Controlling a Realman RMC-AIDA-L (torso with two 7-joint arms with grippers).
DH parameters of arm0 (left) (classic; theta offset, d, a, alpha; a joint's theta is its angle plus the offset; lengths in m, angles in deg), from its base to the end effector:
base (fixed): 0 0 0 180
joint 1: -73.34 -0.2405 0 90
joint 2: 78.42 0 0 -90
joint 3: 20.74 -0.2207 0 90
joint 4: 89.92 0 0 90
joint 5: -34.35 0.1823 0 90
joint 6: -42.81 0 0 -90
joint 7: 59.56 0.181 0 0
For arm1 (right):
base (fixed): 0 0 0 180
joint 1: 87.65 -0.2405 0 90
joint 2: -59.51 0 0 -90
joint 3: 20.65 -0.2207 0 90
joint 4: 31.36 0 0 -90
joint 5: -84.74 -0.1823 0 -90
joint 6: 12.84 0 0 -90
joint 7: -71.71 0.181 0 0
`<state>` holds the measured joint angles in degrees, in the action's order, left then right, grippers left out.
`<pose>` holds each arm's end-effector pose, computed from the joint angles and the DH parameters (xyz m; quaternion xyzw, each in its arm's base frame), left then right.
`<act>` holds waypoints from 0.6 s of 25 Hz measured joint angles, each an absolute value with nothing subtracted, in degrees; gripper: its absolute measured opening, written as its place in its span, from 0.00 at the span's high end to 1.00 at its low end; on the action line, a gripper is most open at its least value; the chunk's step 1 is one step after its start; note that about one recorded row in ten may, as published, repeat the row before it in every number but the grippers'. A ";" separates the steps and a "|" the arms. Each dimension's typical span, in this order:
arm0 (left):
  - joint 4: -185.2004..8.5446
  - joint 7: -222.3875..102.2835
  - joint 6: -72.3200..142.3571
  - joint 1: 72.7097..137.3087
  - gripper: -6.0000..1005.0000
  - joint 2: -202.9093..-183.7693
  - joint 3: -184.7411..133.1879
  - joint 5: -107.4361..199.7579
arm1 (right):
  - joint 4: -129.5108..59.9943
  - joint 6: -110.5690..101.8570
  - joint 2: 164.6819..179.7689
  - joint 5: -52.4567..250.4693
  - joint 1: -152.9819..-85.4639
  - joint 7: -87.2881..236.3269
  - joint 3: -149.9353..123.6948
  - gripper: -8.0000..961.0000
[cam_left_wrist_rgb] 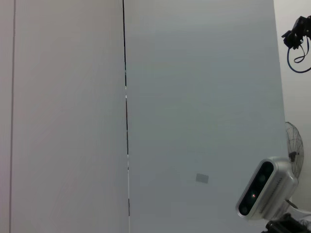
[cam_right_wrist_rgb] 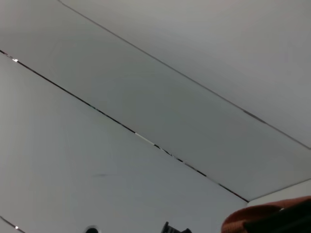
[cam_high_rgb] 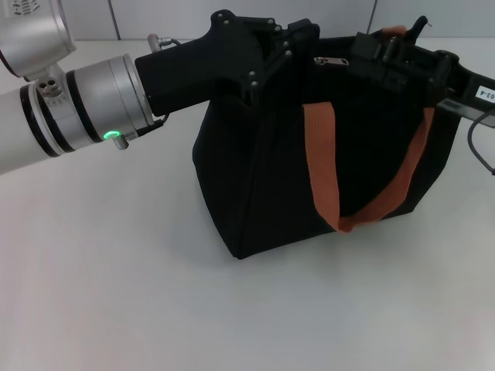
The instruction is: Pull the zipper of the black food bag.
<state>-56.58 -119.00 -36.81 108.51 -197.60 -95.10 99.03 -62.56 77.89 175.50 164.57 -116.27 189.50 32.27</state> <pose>-0.0878 0.3290 -0.0268 -0.8944 -0.0332 -0.4185 0.1542 0.1583 0.3183 0.0212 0.7417 -0.4912 -0.4567 0.0116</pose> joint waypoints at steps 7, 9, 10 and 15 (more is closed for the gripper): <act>-56.58 -118.95 -36.82 108.60 0.90 -197.60 -95.17 99.03 | -62.55 77.30 175.68 164.68 -116.44 189.48 32.32 0.27; -56.59 -118.95 -36.82 108.60 0.90 -197.60 -95.18 99.03 | -62.55 77.28 175.70 164.70 -116.78 189.48 32.34 0.27; -56.59 -118.94 -36.82 108.60 0.90 -197.60 -95.19 99.03 | -62.56 77.27 175.70 164.77 -117.00 189.48 32.35 0.27; -56.65 -118.46 -36.81 108.59 0.90 -197.60 -95.19 99.03 | -62.53 77.24 176.12 165.30 -117.95 189.48 32.35 0.27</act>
<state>-56.65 -118.46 -36.81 108.59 -197.60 -95.19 99.03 -62.53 77.24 176.12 165.30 -117.95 189.48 32.35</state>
